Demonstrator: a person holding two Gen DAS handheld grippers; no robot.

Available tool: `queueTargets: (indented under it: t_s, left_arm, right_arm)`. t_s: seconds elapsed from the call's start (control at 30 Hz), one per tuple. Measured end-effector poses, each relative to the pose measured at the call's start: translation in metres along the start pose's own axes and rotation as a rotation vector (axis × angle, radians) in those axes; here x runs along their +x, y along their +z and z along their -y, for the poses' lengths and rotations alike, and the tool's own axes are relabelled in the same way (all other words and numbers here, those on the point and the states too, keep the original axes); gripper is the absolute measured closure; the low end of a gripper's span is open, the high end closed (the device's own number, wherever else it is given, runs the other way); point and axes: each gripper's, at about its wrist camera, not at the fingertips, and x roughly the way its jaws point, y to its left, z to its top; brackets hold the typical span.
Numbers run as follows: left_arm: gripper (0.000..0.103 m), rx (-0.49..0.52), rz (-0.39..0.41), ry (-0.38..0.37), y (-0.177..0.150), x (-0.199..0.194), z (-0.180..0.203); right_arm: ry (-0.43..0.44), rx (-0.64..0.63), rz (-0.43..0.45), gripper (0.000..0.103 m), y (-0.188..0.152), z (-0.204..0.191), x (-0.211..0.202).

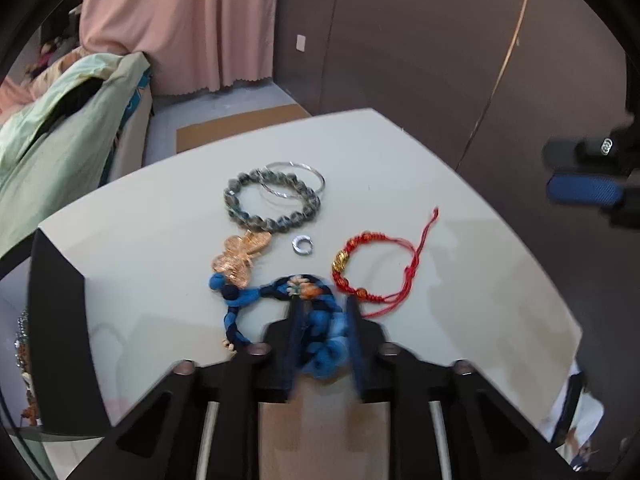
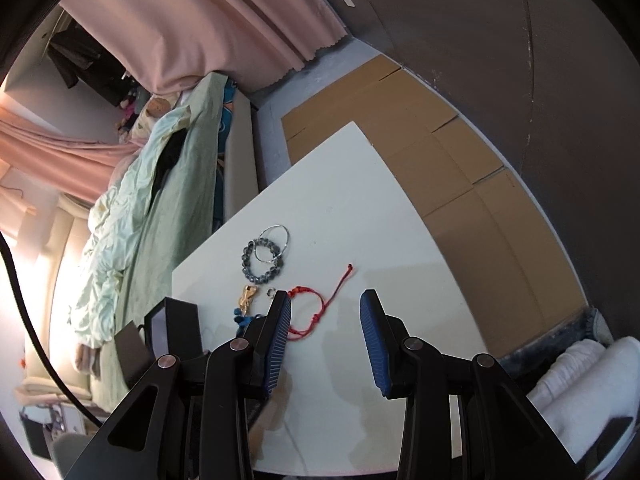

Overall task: Organize jewelry
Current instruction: 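Move the left tool to the blue braided bracelet, grasp and lift it, then hold the blue bracelet up with the left tool while the right tool grasps the red string bracelet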

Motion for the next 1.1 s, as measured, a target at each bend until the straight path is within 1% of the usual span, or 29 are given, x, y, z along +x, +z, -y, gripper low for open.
queueTargets:
  t_s: [0.07,0.27,0.43,0.63,0.77,0.87,0.97,1.0,1.1]
  left_arm:
    - [0.089,-0.009,0.014,-0.001,0.002,-0.007,-0.003]
    - [0.089,-0.064,0.05,-0.041,0.006,-0.025,-0.014]
    - [0.089,-0.097,0.083,-0.069,0.009,-0.041,-0.021]
    - [0.089,-0.127,0.121,-0.082,0.013,-0.061,-0.031]
    - [0.089,-0.154,0.147,-0.089,0.016,-0.074,-0.041]
    - [0.089,-0.17,0.166,-0.094,0.018,-0.082,-0.048]
    - [0.089,-0.184,0.178,-0.098,0.019,-0.088,-0.055]
    - [0.089,-0.189,0.181,-0.098,0.02,-0.089,-0.057]
    - [0.089,-0.213,0.193,-0.102,0.022,-0.095,-0.066]
  right_arm:
    - [0.001,-0.002,-0.009,0.066,-0.001,-0.001,0.004]
    - [0.002,-0.025,-0.046,0.066,-0.006,-0.007,0.016]
    - [-0.018,-0.041,-0.086,0.066,-0.012,-0.012,0.031]
    - [-0.031,-0.066,-0.137,0.066,-0.021,-0.022,0.055]
    - [-0.066,-0.075,-0.159,0.066,-0.025,-0.026,0.07]
    - [-0.108,-0.094,-0.164,0.072,-0.026,-0.029,0.08]
    - [-0.142,-0.122,-0.172,0.074,-0.027,-0.035,0.091]
    - [-0.153,-0.131,-0.174,0.077,-0.027,-0.037,0.095]
    - [-0.2,-0.17,-0.159,0.079,-0.027,-0.044,0.102]
